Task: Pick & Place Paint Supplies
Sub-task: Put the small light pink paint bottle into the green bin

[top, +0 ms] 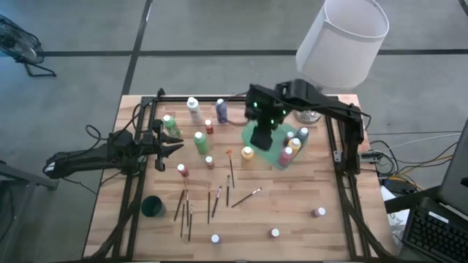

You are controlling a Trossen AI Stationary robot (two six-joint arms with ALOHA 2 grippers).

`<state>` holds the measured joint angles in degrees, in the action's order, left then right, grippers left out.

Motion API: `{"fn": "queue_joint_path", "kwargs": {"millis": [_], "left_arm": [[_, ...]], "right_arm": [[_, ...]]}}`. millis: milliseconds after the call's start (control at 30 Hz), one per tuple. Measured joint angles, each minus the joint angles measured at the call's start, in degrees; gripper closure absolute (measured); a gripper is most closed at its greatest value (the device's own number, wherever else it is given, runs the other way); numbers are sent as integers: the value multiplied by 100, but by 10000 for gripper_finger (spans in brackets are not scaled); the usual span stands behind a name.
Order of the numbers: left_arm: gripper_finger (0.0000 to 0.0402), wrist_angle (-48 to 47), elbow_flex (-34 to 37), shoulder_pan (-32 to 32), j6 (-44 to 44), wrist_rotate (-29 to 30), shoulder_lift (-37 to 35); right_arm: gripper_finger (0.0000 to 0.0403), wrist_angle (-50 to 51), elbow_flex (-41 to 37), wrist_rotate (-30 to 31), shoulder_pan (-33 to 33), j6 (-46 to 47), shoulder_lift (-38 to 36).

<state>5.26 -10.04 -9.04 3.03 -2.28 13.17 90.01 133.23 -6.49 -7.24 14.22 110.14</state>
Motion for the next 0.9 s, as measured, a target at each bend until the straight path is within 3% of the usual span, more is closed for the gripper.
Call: {"fn": "queue_joint_path", "kwargs": {"millis": [533,667,900], "left_arm": [[326,-25,0,1,-2,0,0],[326,-24,0,0,0,0,0],[326,-24,0,0,-1,0,-1]], "right_arm": [[314,-4,-137,-2,2127,2792,-222],[305,-2,-556,-145,2556,3500,-232],[283,0,-1977,-950,3025,4473,-502]]}}
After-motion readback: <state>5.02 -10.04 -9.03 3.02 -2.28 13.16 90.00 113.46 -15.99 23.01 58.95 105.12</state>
